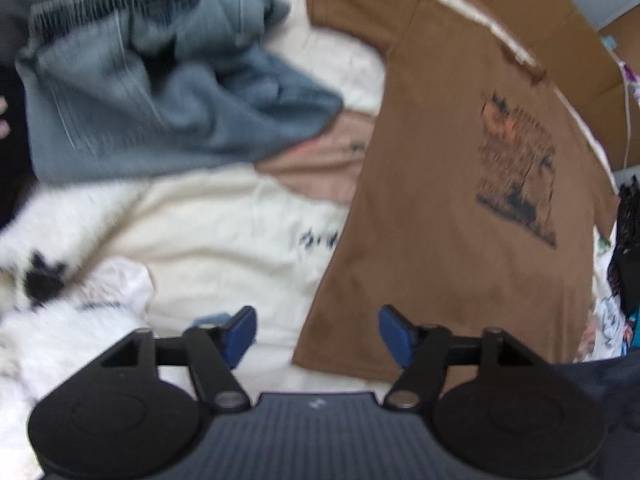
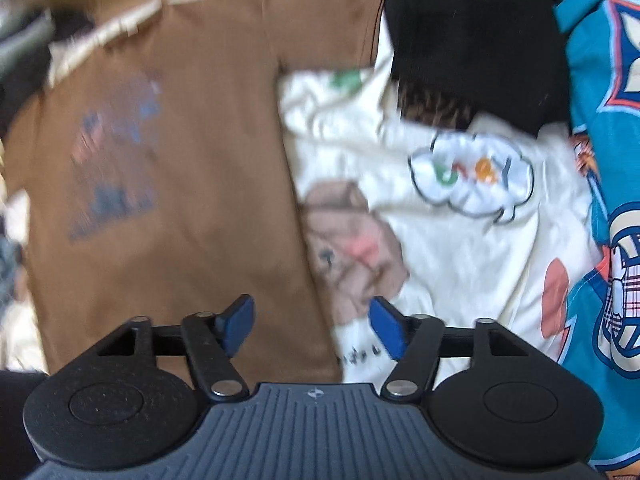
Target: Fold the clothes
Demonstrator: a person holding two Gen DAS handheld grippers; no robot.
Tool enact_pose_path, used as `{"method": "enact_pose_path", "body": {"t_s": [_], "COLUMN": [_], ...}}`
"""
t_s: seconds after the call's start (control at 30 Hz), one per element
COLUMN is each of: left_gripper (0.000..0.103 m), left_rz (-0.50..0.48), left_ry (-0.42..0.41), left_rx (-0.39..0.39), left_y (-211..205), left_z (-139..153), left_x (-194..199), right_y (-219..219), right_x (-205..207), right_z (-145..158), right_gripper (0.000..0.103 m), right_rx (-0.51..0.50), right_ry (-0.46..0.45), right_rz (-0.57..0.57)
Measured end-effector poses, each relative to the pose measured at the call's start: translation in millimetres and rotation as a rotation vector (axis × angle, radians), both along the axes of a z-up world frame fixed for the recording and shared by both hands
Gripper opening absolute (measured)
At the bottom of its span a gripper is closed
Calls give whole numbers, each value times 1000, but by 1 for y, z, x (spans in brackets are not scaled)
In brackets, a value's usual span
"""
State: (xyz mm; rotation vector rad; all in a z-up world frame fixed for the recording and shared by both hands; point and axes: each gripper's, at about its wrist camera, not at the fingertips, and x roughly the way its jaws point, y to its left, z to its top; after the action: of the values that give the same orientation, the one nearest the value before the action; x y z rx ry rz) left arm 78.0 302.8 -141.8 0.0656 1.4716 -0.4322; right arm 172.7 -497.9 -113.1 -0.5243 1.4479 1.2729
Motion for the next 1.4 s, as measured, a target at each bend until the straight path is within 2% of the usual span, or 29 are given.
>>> {"method": "enact_pose_path", "body": {"t_s": [0.07,0.1,0.27,0.33,0.47,0.57,0.67,0.93,1.07,1.27,1.4], "left_gripper": [84,88,96,102,102,102,102,103,103,103,103], "left_rz": [-5,-8,1,-5,-34,-55,-59,-111,-138,-157,-171], "left_ry": [-27,-38,-103,-137,-206,-276,-326,-449,-475,-491,-504], "left_rx": [-9,-13,-42,-55,-64,-25,-36,-36,-69,-132,-182], "left_y": [-4,-6,-14,-17,-23,-28,-32,-51,-65,-94,-122], "left_z": [15,21,58,74,111,136,157,195,209,224,232], "left_x": [4,6,16,19,20,16,12,-8,-20,-39,-54], "right_y": [2,2,1,-2,-12,-22,-32,-59,-75,-89,-91], "right_x": [5,8,22,24,26,24,18,5,2,0,-4], "right_z": [15,21,55,75,108,129,148,194,207,203,199], "right_gripper": [91,93,100,102,102,102,102,102,102,102,102], "right_rx": [32,46,127,171,253,311,357,457,496,514,527], "right_ry": [0,3,6,-2,2,13,10,-32,-43,50,63], "right_rz": [-30,-39,-76,-73,-82,-86,-83,-78,-85,-139,-184]}}
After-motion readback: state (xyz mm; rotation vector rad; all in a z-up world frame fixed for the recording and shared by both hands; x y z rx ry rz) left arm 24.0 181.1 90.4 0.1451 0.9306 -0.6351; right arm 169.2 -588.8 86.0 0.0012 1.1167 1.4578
